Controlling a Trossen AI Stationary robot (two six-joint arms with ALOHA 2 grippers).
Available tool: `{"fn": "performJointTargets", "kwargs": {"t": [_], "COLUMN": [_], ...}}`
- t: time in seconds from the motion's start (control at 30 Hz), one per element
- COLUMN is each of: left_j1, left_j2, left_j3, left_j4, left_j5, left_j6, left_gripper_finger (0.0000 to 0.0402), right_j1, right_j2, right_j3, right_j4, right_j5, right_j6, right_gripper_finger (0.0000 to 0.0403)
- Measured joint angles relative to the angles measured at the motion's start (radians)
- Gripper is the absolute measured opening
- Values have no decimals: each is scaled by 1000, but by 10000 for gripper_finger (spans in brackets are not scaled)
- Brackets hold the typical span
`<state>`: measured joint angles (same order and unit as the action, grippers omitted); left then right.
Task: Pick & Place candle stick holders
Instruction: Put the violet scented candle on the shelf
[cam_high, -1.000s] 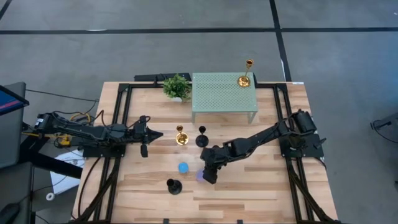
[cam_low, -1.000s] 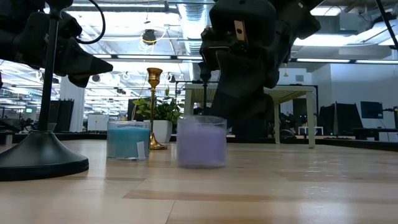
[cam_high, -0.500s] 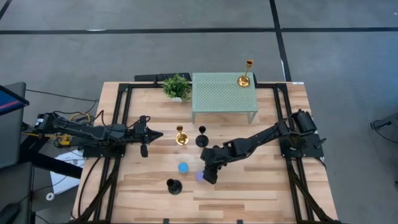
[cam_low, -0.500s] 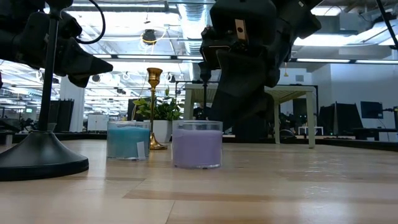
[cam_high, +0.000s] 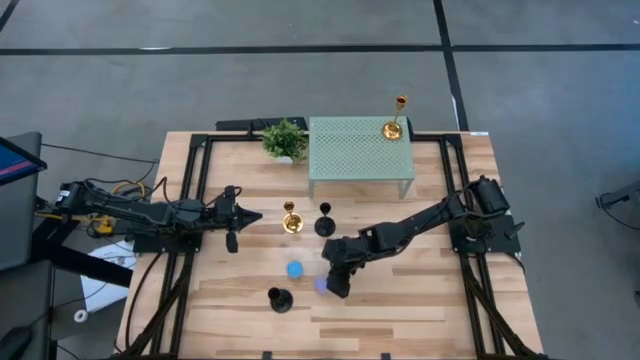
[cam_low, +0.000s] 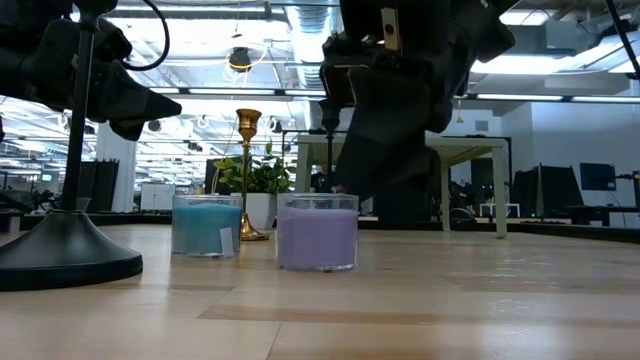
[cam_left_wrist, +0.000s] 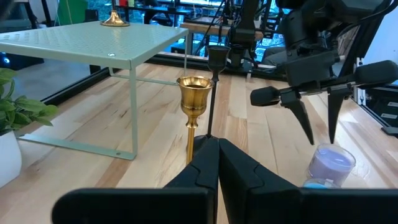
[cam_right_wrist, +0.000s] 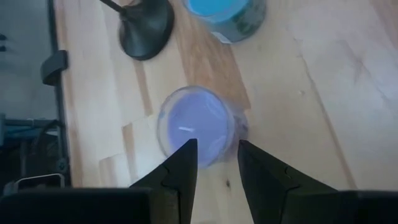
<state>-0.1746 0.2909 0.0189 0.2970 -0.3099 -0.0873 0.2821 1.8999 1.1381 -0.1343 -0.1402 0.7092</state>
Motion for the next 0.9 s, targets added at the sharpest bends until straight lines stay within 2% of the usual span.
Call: {"fn": "performJointTargets", "kwargs": {"t": [0.57,0.9], "left_j1": [0,0], "left_j2": [0,0], "left_j3": [0,0], "left_j4": [0,0], "left_j5": [0,0], "left_j6": [0,0], "left_gripper_finger": [8,8], "right_j1": [5,3], "right_j2": [17,37], "right_j3": [0,1], "right_j4": [15,16], "right_j5": [14,9], "right_j6": [2,-2], "right_gripper_finger": [108,61]}}
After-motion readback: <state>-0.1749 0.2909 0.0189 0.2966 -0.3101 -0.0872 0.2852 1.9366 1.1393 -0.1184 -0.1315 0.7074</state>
